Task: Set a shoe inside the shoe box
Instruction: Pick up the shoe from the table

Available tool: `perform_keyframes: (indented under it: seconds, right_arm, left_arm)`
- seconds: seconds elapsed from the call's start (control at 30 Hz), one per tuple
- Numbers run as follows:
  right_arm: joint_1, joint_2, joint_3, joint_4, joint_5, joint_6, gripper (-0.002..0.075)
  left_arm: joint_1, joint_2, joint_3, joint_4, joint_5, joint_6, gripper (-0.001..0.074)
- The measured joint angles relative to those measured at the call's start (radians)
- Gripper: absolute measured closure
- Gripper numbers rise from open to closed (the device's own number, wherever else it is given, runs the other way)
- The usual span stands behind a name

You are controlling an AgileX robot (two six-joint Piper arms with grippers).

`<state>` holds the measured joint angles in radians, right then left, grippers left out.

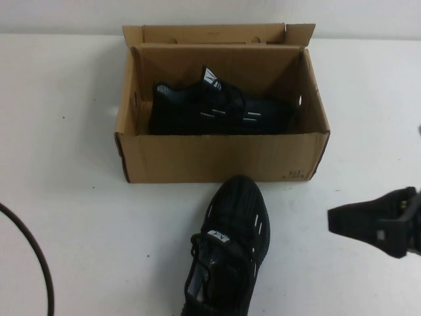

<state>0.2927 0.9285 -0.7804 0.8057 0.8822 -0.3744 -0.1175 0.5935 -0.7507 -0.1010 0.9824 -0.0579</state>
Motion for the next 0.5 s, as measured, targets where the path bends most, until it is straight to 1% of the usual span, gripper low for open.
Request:
perform_keyframes:
  seconds: [0.1, 0.2, 0.3, 0.37, 0.43, 0.5]
  right_arm:
    - [0.130, 0.063, -0.049, -0.035, -0.065, 0.052, 0.0705]
    - [0.295, 0.139, -0.113, -0.160, -0.118, 0.189, 0.0705]
    - [0.448, 0.238, -0.191, -0.369, -0.132, 0.410, 0.0704]
    - [0.545, 0.311, -0.250, -0.549, -0.110, 0.599, 0.0704]
    - [0.619, 0.379, -0.311, -0.710, -0.075, 0.760, 0.0704]
    - [0.674, 0.448, -0.366, -0.806, -0.042, 0.845, 0.0704]
  left_arm:
    - [0.000, 0.000, 0.000, 0.000, 0.003, 0.005, 0.0737]
    - [0.000, 0.000, 0.000, -0.002, 0.003, 0.005, 0.0737]
    - [0.000, 0.000, 0.000, -0.002, 0.005, 0.005, 0.0737]
    - [0.000, 0.000, 0.000, -0.002, 0.008, 0.006, 0.0737]
    - [0.000, 0.000, 0.000, -0.002, 0.011, 0.006, 0.0737]
    - [0.000, 0.000, 0.000, -0.002, 0.011, 0.006, 0.0737]
